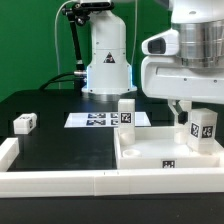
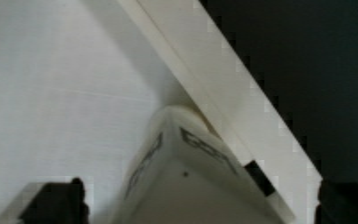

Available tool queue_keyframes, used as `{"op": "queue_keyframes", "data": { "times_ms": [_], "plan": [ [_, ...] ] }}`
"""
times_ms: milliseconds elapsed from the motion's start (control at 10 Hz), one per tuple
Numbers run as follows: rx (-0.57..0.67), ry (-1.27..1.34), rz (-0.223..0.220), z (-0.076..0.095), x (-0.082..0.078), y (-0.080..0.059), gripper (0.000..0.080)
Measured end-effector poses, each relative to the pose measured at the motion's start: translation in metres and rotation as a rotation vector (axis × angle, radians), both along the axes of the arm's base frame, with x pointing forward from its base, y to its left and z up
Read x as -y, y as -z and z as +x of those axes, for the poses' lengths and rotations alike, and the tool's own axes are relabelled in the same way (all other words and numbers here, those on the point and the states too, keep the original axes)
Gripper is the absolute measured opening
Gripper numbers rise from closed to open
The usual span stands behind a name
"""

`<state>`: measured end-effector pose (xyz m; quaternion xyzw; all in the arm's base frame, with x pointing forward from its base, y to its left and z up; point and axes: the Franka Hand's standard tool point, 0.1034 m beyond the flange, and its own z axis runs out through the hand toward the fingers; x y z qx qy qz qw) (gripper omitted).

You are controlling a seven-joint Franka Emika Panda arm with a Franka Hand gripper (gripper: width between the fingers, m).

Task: Assemble square table

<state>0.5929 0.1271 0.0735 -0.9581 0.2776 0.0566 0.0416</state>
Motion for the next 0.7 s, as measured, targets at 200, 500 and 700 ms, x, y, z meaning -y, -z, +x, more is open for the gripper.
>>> {"op": "queue_keyframes", "data": {
  "times_ms": [200,500,700],
  "plan": [
    [0.013,-0.133,-0.011,0.0001,0.0023,0.0001,0.0649],
    [0.047,-0.427,-0.021,0.0031,0.0077,-0.0015,0.0649],
    [0.057,-0.536,-0.011,0.0037,0.0087,-0.0019,0.0649]
  ]
}}
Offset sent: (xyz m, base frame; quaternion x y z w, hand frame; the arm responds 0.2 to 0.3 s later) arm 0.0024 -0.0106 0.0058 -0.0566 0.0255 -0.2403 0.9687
